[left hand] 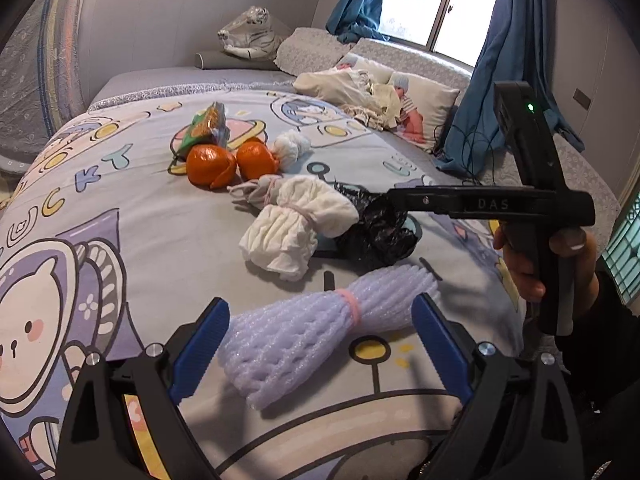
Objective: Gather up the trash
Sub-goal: 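Grasp the lavender foam net with the left tool while the right tool grasps a black plastic bag, then carry the foam net and black bag in both tools over the yellow bin, then open both tools to drop the foam net and black bag into the bin, then move both open tools back over the white cloth bundles on the bed, then grasp a white cloth bundle with the left tool while the right tool grasps a white tissue wad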
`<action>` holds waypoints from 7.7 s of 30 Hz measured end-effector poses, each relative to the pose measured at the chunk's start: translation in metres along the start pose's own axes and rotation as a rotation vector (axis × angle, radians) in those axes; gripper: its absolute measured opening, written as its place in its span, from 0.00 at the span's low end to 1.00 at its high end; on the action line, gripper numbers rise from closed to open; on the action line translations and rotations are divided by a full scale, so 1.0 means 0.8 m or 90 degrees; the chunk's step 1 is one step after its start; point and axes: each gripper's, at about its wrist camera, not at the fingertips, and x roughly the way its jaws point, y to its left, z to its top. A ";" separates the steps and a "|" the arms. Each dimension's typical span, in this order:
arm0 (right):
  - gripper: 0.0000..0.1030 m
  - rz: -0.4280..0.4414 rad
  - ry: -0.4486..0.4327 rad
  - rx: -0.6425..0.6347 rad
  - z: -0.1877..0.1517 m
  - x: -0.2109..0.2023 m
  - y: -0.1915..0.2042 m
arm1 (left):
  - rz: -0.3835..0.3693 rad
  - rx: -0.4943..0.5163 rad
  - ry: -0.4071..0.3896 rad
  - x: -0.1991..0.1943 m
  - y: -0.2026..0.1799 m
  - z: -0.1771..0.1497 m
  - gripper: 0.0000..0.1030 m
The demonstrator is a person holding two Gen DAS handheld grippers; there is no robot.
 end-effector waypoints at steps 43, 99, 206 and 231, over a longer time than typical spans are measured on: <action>0.17 -0.023 -0.121 0.058 0.039 -0.090 -0.060 | 0.065 0.096 -0.018 -0.037 -0.044 0.039 0.22; 0.17 -0.406 -0.317 0.373 -0.199 -0.392 -0.364 | -0.166 0.360 0.045 0.132 -0.420 0.143 0.22; 0.54 -0.005 -0.003 0.026 0.145 0.107 -0.041 | 0.033 -0.080 -0.007 0.057 0.022 0.074 0.88; 0.54 -0.019 0.049 0.011 0.153 0.157 -0.023 | 0.005 -0.057 0.080 0.099 0.005 0.067 0.33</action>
